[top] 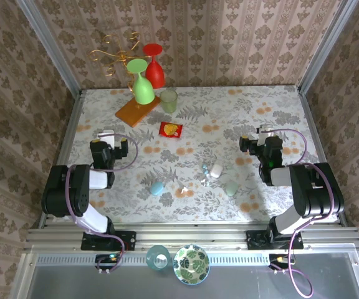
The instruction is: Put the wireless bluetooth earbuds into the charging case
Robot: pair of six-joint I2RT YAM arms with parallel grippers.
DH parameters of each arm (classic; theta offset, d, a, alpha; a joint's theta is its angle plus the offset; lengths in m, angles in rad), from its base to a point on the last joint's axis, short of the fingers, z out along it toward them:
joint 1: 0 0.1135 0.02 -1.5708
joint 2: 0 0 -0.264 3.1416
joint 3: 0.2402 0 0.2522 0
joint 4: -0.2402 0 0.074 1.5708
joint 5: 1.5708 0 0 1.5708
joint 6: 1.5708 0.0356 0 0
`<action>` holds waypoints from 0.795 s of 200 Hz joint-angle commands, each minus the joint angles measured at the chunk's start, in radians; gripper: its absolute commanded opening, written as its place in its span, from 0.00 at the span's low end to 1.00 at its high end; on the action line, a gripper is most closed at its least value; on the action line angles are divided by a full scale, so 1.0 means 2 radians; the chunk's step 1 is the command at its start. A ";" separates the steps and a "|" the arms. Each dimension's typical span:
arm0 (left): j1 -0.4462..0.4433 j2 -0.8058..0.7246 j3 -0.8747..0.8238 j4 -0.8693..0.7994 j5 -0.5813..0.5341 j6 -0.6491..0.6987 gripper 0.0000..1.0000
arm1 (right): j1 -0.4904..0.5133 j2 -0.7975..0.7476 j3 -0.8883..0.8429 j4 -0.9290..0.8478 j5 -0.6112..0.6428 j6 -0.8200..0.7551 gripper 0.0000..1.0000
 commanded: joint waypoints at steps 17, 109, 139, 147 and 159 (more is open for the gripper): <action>0.003 -0.010 -0.003 0.000 0.008 0.010 1.00 | 0.003 -0.012 -0.006 -0.005 0.013 0.009 1.00; 0.006 -0.011 -0.002 -0.001 0.011 0.007 1.00 | 0.003 -0.012 -0.005 -0.009 0.012 0.010 1.00; 0.004 -0.015 -0.007 0.006 0.015 0.011 1.00 | 0.003 -0.012 -0.006 -0.005 0.012 0.009 1.00; 0.000 -0.022 -0.010 0.006 0.016 0.017 1.00 | 0.003 -0.013 -0.007 -0.004 0.013 0.009 1.00; -0.011 -0.041 -0.017 0.003 0.002 0.027 1.00 | 0.004 -0.020 -0.006 -0.010 0.014 0.009 1.00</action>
